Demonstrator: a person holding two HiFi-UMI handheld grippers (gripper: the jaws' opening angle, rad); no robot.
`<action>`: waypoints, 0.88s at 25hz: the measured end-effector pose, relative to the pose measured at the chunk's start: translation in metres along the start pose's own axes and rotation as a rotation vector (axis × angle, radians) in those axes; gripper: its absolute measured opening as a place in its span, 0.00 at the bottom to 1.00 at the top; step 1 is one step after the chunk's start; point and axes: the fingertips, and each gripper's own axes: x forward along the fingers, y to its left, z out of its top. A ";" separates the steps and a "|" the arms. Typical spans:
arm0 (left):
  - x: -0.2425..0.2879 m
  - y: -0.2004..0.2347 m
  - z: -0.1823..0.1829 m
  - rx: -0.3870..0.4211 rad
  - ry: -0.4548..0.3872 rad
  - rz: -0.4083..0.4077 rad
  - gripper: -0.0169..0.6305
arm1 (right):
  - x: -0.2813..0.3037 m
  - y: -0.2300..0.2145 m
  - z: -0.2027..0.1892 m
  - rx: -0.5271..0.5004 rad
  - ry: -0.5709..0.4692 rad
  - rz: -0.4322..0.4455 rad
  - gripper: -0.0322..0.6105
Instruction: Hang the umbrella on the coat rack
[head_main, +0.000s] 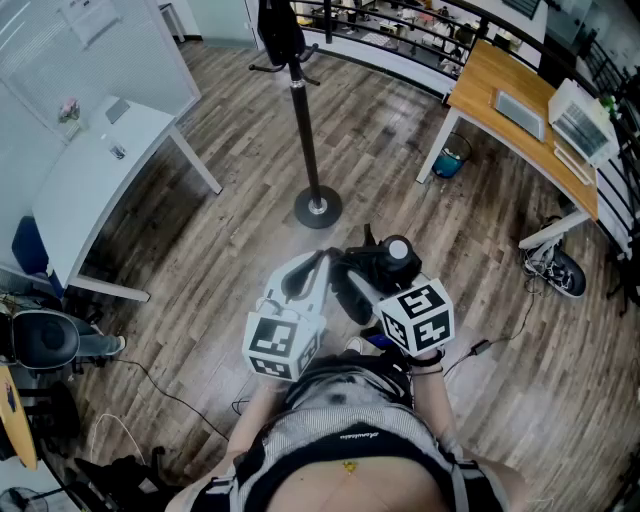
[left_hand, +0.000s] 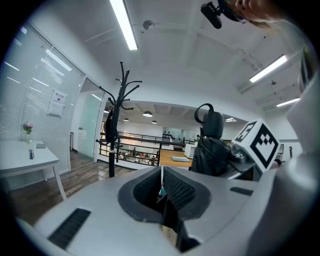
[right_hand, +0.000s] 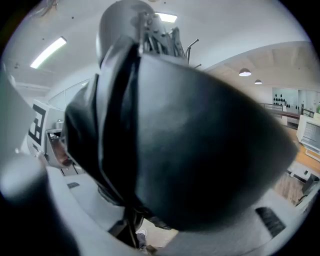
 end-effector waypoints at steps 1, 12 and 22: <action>-0.001 0.000 0.000 0.000 -0.002 0.003 0.05 | -0.001 0.000 -0.001 0.004 0.001 0.000 0.46; -0.006 -0.016 -0.005 -0.018 -0.004 0.011 0.05 | -0.015 0.002 -0.009 0.000 0.010 0.028 0.46; -0.010 -0.034 -0.011 -0.037 -0.026 0.054 0.05 | -0.029 -0.002 -0.024 -0.023 0.024 0.067 0.46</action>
